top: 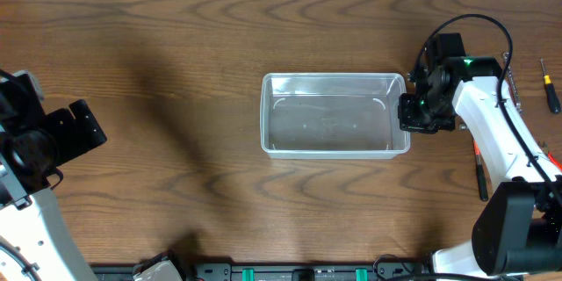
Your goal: Pack container
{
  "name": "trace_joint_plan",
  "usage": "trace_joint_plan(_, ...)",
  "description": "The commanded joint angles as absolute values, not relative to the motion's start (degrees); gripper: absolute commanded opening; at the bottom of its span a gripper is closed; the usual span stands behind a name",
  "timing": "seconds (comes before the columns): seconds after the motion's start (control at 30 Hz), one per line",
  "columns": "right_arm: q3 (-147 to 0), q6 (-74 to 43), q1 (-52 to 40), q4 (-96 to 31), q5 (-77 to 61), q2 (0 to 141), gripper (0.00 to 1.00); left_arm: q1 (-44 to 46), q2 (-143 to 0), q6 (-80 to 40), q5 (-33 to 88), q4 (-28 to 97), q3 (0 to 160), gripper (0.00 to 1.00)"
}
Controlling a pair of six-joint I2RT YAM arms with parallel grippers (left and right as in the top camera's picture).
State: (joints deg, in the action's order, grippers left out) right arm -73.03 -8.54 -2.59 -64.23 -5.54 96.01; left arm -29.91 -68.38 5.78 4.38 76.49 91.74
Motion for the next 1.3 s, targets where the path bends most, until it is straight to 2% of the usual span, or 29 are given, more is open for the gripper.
trace_joint_plan(0.0,-74.22,-8.49,-3.03,-64.31,-5.34,94.94,0.07,-30.20,-68.60,5.08,4.97,76.47,92.38,0.98)
trace_joint_plan(0.9,-74.22,-2.00,-3.03,-64.82,-4.32,94.94,0.07,-30.20,-68.60,5.06,4.97,76.44,92.38,0.98)
trace_joint_plan(1.27,-74.22,-1.69,-3.03,-64.73,-4.32,94.94,0.12,-30.20,-68.60,5.06,4.97,76.44,92.38,0.98)
